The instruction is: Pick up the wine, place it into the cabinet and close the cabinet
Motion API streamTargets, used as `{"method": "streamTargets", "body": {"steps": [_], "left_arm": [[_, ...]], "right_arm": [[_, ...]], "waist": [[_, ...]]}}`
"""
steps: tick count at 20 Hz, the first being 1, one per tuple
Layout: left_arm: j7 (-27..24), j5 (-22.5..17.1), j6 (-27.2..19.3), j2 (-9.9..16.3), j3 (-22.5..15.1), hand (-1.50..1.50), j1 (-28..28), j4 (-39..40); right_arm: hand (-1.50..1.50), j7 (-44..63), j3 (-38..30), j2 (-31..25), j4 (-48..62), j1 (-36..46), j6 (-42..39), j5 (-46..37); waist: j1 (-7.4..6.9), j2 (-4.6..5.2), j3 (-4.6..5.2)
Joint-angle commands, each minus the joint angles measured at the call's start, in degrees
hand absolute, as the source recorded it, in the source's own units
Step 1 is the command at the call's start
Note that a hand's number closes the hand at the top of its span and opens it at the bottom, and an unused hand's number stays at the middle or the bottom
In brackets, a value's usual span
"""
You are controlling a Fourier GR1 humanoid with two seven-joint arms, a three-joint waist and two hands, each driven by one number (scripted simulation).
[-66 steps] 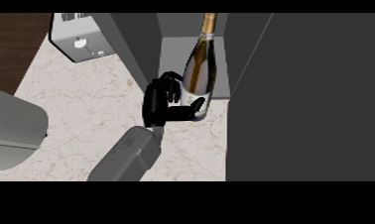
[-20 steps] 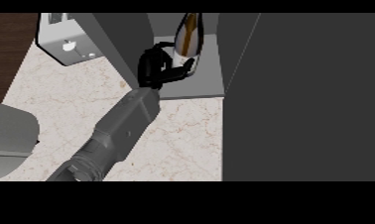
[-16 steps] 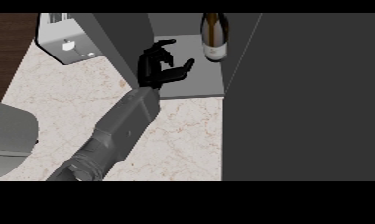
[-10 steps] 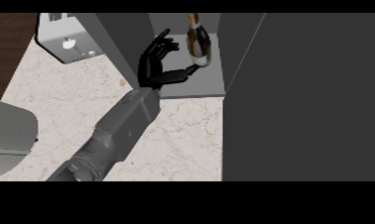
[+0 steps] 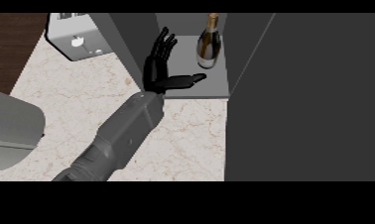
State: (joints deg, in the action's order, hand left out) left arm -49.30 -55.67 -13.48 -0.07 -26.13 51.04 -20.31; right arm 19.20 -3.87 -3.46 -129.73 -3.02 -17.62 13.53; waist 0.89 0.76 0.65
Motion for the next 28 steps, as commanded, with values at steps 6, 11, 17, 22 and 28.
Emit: {"method": "streamTargets", "body": {"steps": [6,11,17,22,28], "left_arm": [[3.9,4.9,-3.9,5.9,-6.1,-1.5,-14.8,-22.4],[11.1,8.1,-8.0,11.6,-12.0,-1.5,-23.5,-42.6],[18.5,11.1,-17.8,17.0,-16.3,-1.5,-33.3,-67.4],[24.3,13.3,-20.1,25.5,-14.5,-1.5,-39.7,-83.3],[22.4,19.1,-24.3,25.4,-17.5,-1.5,-48.1,-91.3]], "right_arm": [[-1.5,-2.7,-2.8,-0.5,2.1,-1.3,-1.4,2.2],[-1.5,-0.4,0.1,0.3,-2.9,-3.0,-0.3,-0.4],[-1.5,-0.1,-0.3,0.4,-1.1,-1.3,0.0,0.7],[-1.5,2.6,-0.9,-0.6,-0.1,3.0,1.7,0.6],[1.5,3.4,2.3,-4.9,-2.5,1.0,-4.7,-1.6]], "waist": [[-3.01,-1.59,-0.74],[-2.71,-1.57,-0.73],[-2.29,-1.3,-0.73],[-1.77,-1.0,-0.68],[-1.65,-0.96,-0.67]]}}
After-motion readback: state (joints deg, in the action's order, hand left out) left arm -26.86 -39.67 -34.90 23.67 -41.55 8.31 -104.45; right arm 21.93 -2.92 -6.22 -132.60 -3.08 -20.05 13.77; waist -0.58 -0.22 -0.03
